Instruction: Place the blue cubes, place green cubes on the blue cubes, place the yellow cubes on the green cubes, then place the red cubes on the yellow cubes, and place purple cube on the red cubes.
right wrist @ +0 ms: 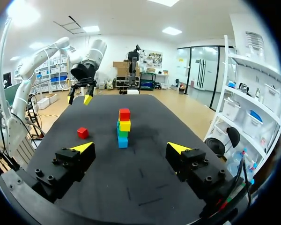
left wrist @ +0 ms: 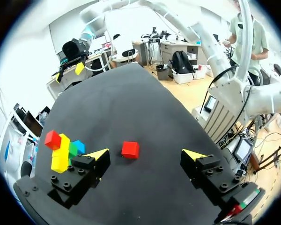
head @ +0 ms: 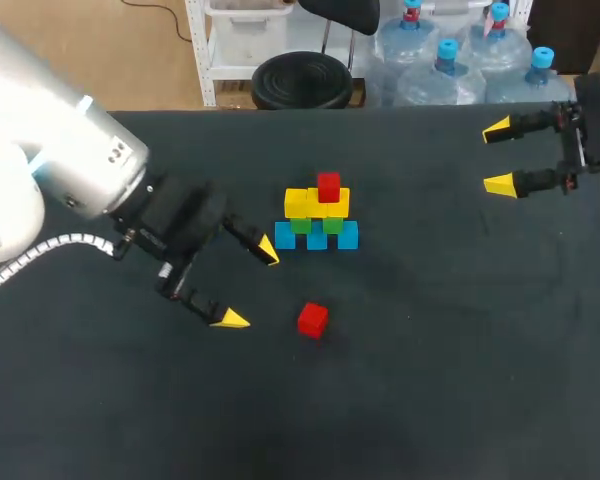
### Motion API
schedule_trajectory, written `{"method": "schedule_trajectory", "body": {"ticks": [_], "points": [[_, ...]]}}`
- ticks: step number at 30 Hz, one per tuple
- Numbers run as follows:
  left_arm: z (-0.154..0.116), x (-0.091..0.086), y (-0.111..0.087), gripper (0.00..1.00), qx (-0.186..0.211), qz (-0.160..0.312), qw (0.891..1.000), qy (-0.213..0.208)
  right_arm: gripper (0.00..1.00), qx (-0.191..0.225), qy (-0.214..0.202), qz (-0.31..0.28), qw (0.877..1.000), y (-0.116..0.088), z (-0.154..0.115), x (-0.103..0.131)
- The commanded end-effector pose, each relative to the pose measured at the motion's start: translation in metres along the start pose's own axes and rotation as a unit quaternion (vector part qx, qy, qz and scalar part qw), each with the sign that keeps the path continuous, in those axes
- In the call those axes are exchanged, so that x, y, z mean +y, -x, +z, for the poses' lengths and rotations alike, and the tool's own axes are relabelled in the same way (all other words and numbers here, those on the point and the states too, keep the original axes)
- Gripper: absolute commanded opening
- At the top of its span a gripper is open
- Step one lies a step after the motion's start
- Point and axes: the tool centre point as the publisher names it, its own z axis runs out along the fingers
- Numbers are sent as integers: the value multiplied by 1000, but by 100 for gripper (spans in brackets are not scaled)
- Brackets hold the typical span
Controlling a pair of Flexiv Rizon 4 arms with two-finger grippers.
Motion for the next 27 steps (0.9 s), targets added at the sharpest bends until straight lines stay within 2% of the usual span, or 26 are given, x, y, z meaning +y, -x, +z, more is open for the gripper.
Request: {"method": "schedule_trajectory", "body": {"ticks": [1,13,27], "points": [[15,10,-5,100,2,5,1000,-10,100,0,0,0,1000,0,1,0],[49,23,-5,100,6,7,999,-33,100,0,0,0,1000,0,1,0],[77,28,-11,100,11,7,999,-51,100,0,0,0,1000,0,1,0]]}}
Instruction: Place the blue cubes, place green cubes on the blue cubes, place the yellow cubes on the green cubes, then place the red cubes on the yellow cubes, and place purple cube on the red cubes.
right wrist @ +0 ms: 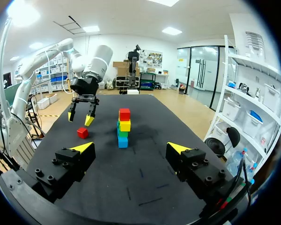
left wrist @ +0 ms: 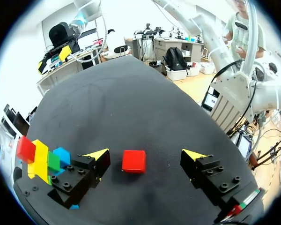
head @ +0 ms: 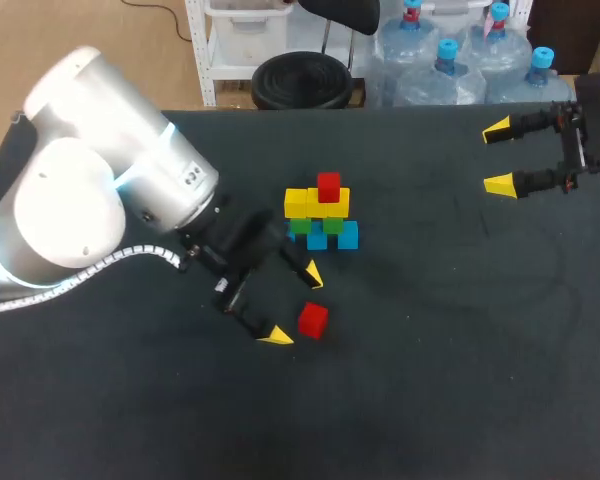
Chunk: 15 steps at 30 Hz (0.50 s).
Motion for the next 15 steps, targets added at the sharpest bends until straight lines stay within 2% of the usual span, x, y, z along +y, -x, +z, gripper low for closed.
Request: {"method": "schedule_trajectory", "body": {"ticks": [1,15], "points": [[5,8,-4,100,4,-5,1000,-7,100,0,0,0,1000,0,1,0],[16,13,-14,100,18,-30,999,-6,100,0,0,0,1000,0,1,0]]}}
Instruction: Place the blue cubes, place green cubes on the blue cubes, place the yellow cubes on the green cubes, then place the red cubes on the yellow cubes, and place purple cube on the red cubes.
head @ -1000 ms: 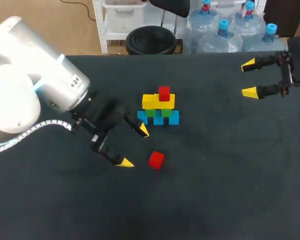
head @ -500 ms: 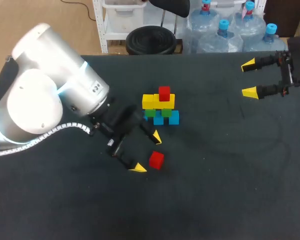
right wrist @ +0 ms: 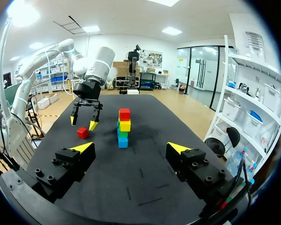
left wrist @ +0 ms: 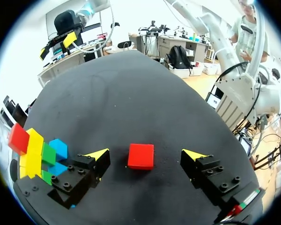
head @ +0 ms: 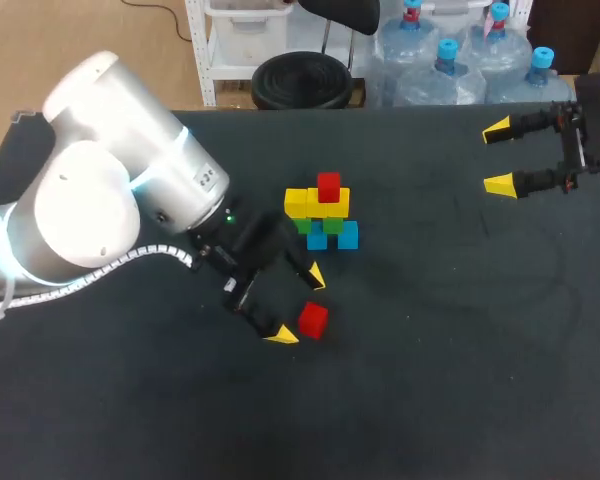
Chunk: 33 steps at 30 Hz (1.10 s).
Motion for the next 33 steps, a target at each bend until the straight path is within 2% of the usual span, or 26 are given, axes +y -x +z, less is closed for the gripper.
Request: {"method": "schedule_trajectory", "body": {"ticks": [1,12,14,15,17,23,28,30,32,33], "points": [[5,4,-1,100,5,-5,1000,-4,100,0,0,0,1000,0,1,0],[10,6,0,100,10,-14,1000,-3,100,0,0,0,1000,0,1,0],[10,6,0,97,10,-14,1000,-3,100,0,0,0,1000,0,1,0],[11,6,0,91,10,-14,1000,-2,100,0,0,0,1000,0,1,0],[11,6,0,87,11,-15,1000,-2,100,0,0,0,1000,0,1,0],[12,6,-1,49,14,-17,1000,0,100,0,0,0,1000,0,1,0],[12,6,0,39,16,-20,1000,2,100,0,0,0,1000,0,1,0],[11,6,0,28,16,-21,1000,4,100,0,0,0,1000,0,1,0],[11,7,0,22,18,-24,1000,6,100,0,0,0,1000,0,1,0],[10,7,1,13,18,-25,1000,7,100,0,0,0,1000,0,1,0]]}}
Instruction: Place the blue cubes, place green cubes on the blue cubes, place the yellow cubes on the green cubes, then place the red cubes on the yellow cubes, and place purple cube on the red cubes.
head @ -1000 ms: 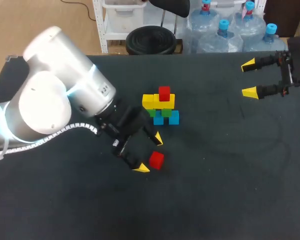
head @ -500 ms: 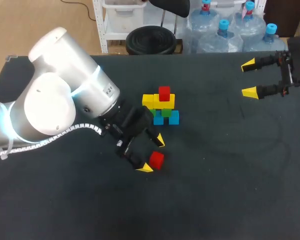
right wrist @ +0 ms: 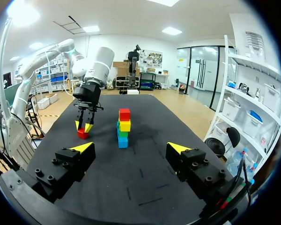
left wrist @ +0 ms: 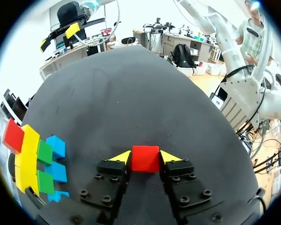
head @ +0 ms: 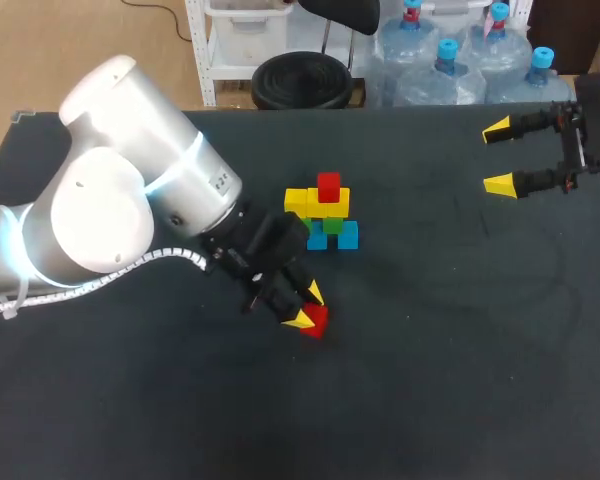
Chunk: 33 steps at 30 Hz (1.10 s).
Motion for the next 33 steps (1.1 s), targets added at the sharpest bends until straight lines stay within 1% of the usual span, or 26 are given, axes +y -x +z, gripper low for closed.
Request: {"method": "schedule_trajectory", "body": {"ticks": [1,2,9,12,16,19,21,25,29,33], "points": [[-2,0,2,4,3,-4,1000,4,100,0,0,0,1000,0,1,0],[-3,0,2,0,4,-6,1000,6,100,0,0,0,1000,0,1,0],[-25,2,7,0,5,-23,999,31,100,0,0,0,1000,0,1,0],[-40,1,10,0,6,-29,998,52,100,0,0,0,1000,0,1,0],[-64,3,12,0,16,-54,995,86,100,0,0,0,1000,0,1,0],[-85,5,12,0,14,-71,991,115,100,0,0,0,1000,0,1,0],[-99,8,13,0,19,-81,988,133,100,0,0,0,1000,0,1,0],[-123,15,17,0,23,-85,983,160,100,0,0,0,1000,0,1,0],[-140,24,19,0,25,-93,979,181,100,0,0,0,1000,0,1,0],[-152,36,20,0,24,-91,976,197,100,0,0,0,1000,0,1,0]]}}
